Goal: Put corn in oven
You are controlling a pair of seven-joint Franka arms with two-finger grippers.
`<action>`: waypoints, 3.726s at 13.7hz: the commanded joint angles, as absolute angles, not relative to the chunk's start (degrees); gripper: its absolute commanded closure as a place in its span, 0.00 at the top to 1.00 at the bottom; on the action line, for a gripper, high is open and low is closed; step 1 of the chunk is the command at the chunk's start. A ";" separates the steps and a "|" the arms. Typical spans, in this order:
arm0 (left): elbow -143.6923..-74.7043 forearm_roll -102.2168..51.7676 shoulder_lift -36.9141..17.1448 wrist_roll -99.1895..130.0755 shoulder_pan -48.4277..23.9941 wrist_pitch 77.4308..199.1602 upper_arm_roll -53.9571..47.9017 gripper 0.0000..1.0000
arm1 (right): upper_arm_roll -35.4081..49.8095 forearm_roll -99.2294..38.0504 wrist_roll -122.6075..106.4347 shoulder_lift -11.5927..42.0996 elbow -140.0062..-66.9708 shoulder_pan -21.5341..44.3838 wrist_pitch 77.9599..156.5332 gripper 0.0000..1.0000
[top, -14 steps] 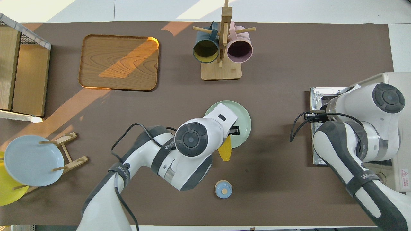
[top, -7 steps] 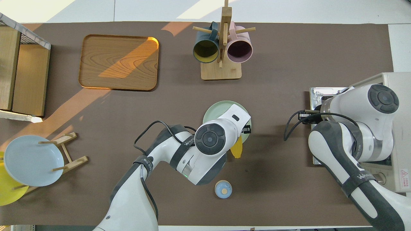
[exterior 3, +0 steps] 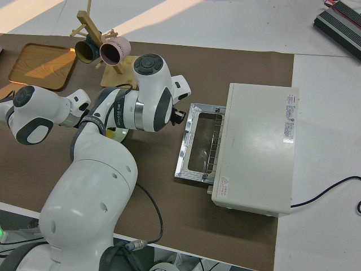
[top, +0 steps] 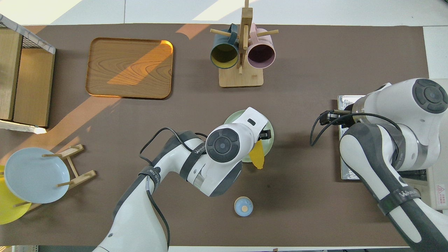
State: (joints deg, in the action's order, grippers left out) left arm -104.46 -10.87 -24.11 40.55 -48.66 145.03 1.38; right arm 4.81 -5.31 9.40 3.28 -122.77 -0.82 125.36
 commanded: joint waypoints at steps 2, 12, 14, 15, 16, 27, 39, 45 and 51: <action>-103.98 -11.16 -14.96 31.75 -40.72 130.99 1.49 1.00 | 6.06 -6.59 7.55 2.46 -120.69 1.13 122.88 1.00; -86.57 -8.37 -9.50 9.08 -14.17 97.75 1.93 1.00 | 6.24 2.08 40.93 22.82 -95.12 26.52 120.40 1.00; -86.75 -5.02 -6.96 3.19 -11.79 95.02 1.93 1.00 | 6.24 3.51 43.59 25.48 -95.88 29.08 124.61 1.00; -86.66 -4.57 -6.42 2.03 -10.12 93.44 1.93 1.00 | 6.24 3.69 43.42 26.53 -96.85 29.35 126.37 0.93; -86.92 -3.00 -5.37 0.89 -9.50 92.56 1.76 1.00 | 6.33 3.78 43.42 27.06 -97.64 29.36 129.08 0.83; -97.21 -0.79 1.23 -0.18 -6.86 95.79 -0.69 1.00 | 6.50 3.60 43.42 26.54 -102.14 29.44 130.98 0.00; -97.12 -2.28 1.32 -0.26 -5.36 96.24 -1.93 1.00 | 5.89 14.14 24.53 10.31 -105.60 20.68 96.85 0.00; -96.94 -2.20 1.49 0.09 -5.27 95.89 -1.41 1.00 | 5.98 16.79 19.25 4.66 -114.07 4.60 99.92 0.00; -96.94 -2.29 1.49 0.09 -5.36 95.89 -1.23 1.00 | 5.98 16.79 10.02 3.87 -119.70 -7.46 109.24 0.00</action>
